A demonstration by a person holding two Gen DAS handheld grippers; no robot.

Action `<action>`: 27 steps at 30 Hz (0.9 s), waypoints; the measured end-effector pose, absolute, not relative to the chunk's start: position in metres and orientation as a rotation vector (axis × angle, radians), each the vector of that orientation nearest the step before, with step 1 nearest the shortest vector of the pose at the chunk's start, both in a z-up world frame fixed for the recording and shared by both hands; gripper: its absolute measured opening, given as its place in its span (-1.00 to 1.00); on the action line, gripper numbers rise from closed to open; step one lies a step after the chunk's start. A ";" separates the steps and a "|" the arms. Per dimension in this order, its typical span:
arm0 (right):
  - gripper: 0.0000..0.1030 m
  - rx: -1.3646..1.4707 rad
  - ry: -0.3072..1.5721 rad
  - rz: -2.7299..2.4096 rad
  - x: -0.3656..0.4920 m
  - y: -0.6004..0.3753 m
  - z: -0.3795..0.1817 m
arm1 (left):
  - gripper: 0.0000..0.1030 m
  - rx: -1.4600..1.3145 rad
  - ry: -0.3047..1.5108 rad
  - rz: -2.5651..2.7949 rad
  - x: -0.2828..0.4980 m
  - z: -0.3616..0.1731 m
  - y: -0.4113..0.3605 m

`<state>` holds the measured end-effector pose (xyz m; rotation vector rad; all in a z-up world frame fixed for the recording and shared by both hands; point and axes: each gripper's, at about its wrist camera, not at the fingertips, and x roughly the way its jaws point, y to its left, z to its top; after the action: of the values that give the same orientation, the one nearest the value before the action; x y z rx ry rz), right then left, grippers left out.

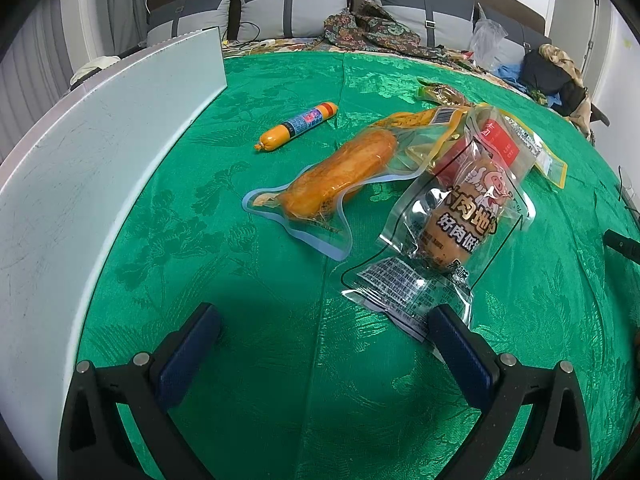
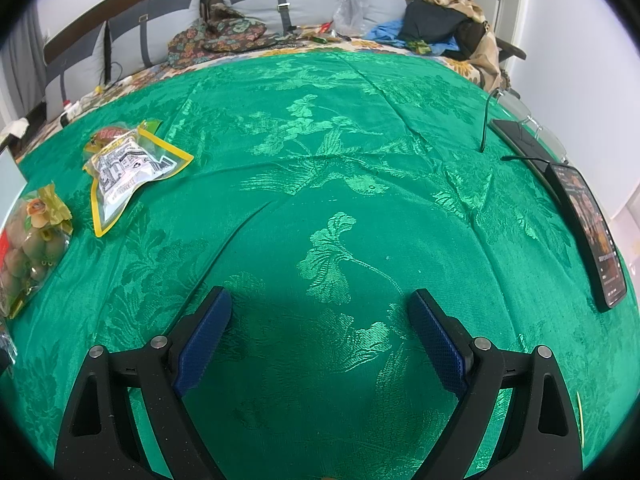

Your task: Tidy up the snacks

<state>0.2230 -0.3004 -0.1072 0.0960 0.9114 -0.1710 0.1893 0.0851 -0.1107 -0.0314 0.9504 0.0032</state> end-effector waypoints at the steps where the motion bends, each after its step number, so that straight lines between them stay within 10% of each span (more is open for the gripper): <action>1: 0.80 0.096 0.911 -0.171 0.223 -0.300 -0.107 | 1.00 -0.031 0.950 0.003 0.189 -0.111 0.085; 27: 0.80 0.070 0.913 -0.119 0.209 -0.300 -0.109 | 1.00 -0.031 0.951 0.004 0.189 -0.111 0.085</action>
<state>0.2090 -0.3003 -0.1086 0.0700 0.9126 -0.1187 0.1894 0.0851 -0.1105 -0.0310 0.9511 0.0044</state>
